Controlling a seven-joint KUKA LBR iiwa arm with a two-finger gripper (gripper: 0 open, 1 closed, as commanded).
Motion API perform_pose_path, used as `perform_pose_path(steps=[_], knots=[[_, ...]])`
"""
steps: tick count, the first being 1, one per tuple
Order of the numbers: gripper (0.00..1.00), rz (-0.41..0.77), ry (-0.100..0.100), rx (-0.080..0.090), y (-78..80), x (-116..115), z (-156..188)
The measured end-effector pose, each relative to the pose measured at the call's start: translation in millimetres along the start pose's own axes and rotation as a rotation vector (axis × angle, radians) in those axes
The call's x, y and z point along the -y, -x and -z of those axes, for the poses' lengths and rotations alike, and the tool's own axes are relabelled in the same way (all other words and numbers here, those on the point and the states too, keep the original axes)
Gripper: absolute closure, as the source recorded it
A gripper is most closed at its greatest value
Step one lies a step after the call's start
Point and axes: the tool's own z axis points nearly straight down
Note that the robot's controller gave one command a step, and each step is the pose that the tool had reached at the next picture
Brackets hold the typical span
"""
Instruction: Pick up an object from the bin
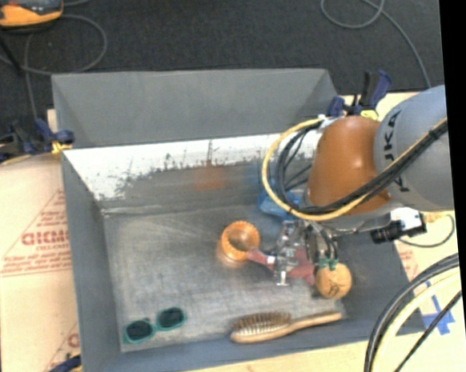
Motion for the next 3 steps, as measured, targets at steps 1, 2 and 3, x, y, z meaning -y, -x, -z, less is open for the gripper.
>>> perform_pose_path(steps=[1, 2, 3], knots=[[1.0, -0.007, 0.002, 0.012, 0.0, -0.1, 40.5], [1.0, -0.032, 0.002, 0.008, -4.6, -9.0, 18.5], [1.0, 0.082, -0.002, 0.0, 7.9, -7.0, 60.7]])
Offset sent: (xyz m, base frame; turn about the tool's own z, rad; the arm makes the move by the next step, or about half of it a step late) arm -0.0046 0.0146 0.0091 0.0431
